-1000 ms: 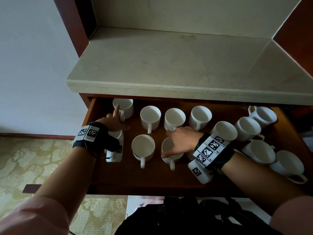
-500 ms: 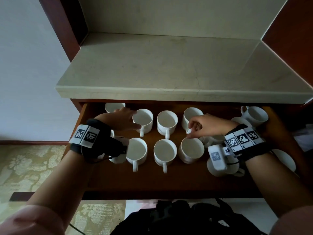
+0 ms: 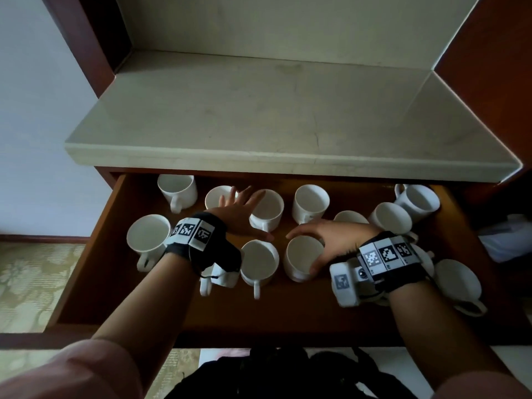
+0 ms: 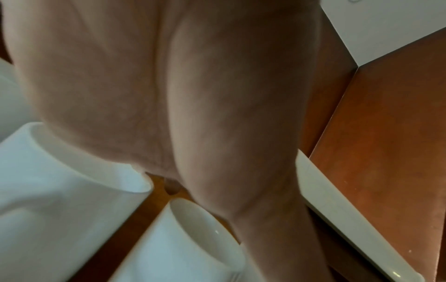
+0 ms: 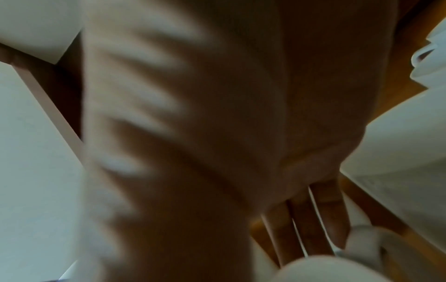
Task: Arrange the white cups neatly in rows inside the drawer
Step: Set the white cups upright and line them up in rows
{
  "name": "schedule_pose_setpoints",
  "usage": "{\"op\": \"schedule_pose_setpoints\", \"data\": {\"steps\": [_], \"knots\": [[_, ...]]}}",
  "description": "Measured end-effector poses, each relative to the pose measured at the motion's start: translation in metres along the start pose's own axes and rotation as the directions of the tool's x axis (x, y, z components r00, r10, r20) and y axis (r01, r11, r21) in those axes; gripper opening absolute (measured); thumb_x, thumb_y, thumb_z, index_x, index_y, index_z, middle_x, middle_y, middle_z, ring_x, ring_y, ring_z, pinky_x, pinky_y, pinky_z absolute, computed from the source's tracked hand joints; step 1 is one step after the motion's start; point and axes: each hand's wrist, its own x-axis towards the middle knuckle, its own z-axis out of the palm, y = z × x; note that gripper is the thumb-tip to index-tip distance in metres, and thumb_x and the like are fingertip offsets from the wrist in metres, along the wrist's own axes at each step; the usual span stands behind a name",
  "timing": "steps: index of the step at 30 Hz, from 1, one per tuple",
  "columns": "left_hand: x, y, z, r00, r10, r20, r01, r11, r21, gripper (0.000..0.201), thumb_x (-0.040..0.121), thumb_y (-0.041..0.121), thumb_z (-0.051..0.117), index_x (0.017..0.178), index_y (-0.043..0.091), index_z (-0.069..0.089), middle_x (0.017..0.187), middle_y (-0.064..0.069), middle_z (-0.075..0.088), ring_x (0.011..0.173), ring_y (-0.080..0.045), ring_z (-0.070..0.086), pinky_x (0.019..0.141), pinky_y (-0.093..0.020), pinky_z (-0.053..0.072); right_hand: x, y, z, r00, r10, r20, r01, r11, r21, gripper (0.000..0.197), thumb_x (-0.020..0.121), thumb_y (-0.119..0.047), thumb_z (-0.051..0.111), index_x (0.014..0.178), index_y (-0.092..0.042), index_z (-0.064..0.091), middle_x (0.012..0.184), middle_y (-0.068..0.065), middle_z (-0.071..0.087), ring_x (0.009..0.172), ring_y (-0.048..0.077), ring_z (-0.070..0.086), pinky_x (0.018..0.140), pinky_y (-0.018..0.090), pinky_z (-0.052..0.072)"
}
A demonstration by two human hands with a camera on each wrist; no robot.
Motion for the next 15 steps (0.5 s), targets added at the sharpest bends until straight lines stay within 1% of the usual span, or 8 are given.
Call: {"op": "schedule_pose_setpoints", "data": {"steps": [1, 3, 5, 7, 11, 15], "knots": [[0.001, -0.002, 0.002, 1.000, -0.002, 0.001, 0.002, 1.000, -0.003, 0.120, 0.067, 0.073, 0.062, 0.149, 0.033, -0.015, 0.158, -0.006, -0.021, 0.141, -0.039, -0.023, 0.114, -0.061, -0.006, 0.002, -0.001, 0.001, 1.000, -0.007, 0.018, 0.008, 0.999, -0.050, 0.089, 0.060, -0.042, 0.085, 0.135, -0.047, 0.038, 0.138, -0.016, 0.040, 0.128, 0.007, 0.036, 0.106, 0.033, 0.035], [0.002, -0.006, 0.003, 1.000, 0.000, -0.016, 0.000, 0.999, -0.035, 0.118, 0.066, 0.075, 0.060, 0.149, 0.036, -0.014, 0.157, -0.009, -0.021, 0.140, -0.041, -0.024, 0.113, -0.060, -0.008, 0.007, -0.003, 0.004, 0.999, 0.001, 0.046, 0.006, 0.988, -0.152, 0.094, 0.059, -0.043, 0.085, 0.138, -0.047, 0.032, 0.141, -0.010, 0.036, 0.132, 0.013, 0.028, 0.109, 0.038, 0.029], [0.002, -0.011, 0.002, 0.999, -0.001, -0.037, -0.001, 0.998, -0.066, 0.115, 0.068, 0.075, 0.059, 0.148, 0.038, -0.014, 0.157, -0.010, -0.023, 0.139, -0.041, -0.025, 0.113, -0.060, -0.008, 0.011, -0.002, 0.009, 0.999, 0.024, 0.043, -0.013, 0.975, -0.221, 0.101, 0.056, -0.047, 0.085, 0.139, -0.049, 0.026, 0.142, -0.008, 0.032, 0.134, 0.017, 0.024, 0.109, 0.043, 0.027], [0.001, -0.013, 0.001, 0.999, -0.011, -0.045, 0.008, 0.998, -0.060, 0.112, 0.071, 0.072, 0.059, 0.148, 0.038, -0.013, 0.156, -0.011, -0.024, 0.139, -0.042, -0.026, 0.111, -0.060, -0.007, 0.013, -0.002, 0.013, 0.999, 0.034, 0.029, -0.026, 0.967, -0.252, 0.105, 0.053, -0.051, 0.085, 0.138, -0.053, 0.023, 0.141, -0.008, 0.031, 0.135, 0.021, 0.022, 0.108, 0.048, 0.026], [0.006, -0.018, 0.006, 0.998, -0.029, -0.051, 0.029, 0.999, -0.017, 0.113, 0.068, 0.073, 0.059, 0.148, 0.038, -0.013, 0.155, -0.010, -0.027, 0.138, -0.044, -0.027, 0.112, -0.062, -0.007, 0.014, -0.002, 0.014, 1.000, 0.030, -0.002, -0.030, 0.974, -0.223, 0.101, 0.056, -0.048, 0.084, 0.138, -0.049, 0.026, 0.139, -0.007, 0.033, 0.133, 0.020, 0.023, 0.108, 0.045, 0.026], [0.012, -0.026, 0.010, 0.990, -0.099, -0.095, 0.101, 0.995, 0.012, 0.110, 0.071, 0.071, 0.059, 0.149, 0.037, -0.012, 0.156, -0.011, -0.025, 0.139, -0.045, -0.024, 0.111, -0.062, -0.005, 0.012, -0.003, 0.017, 0.998, 0.044, -0.037, -0.050, 0.981, -0.187, 0.097, 0.054, -0.054, 0.083, 0.134, -0.049, 0.030, 0.135, -0.008, 0.036, 0.130, 0.019, 0.028, 0.105, 0.043, 0.032]]}}
